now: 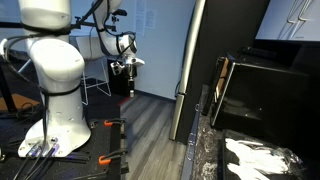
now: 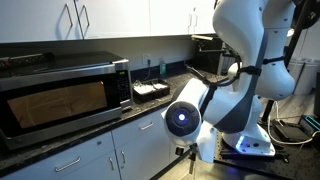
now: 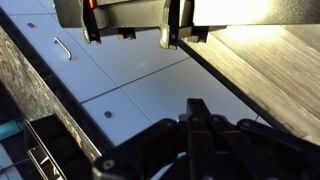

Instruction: Open the microwave

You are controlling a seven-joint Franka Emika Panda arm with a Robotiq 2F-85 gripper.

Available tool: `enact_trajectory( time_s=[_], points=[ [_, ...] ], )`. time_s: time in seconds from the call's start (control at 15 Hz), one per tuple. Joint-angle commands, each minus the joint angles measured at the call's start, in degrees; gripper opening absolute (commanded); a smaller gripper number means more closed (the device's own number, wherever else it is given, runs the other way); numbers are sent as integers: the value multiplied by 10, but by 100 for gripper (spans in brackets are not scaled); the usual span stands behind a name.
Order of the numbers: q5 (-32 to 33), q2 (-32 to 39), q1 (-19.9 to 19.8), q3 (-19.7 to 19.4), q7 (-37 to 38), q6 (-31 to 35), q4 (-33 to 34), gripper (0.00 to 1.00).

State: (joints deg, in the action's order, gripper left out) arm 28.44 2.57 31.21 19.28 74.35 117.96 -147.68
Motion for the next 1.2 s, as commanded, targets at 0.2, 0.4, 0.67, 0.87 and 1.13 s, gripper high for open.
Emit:
enact_trajectory(
  time_s=[0.2,0.4,0.67,0.87,1.13],
  points=[
    [52,-106,-34,19,36,59,-70,0],
    [54,-180,-50,24,48,105,-117,0],
    [23,-227,-72,27,30,180,-120,0],
    [27,-257,-22,-38,23,214,-123,0],
    [22,-262,6,-99,11,230,-112,0]
  ],
)
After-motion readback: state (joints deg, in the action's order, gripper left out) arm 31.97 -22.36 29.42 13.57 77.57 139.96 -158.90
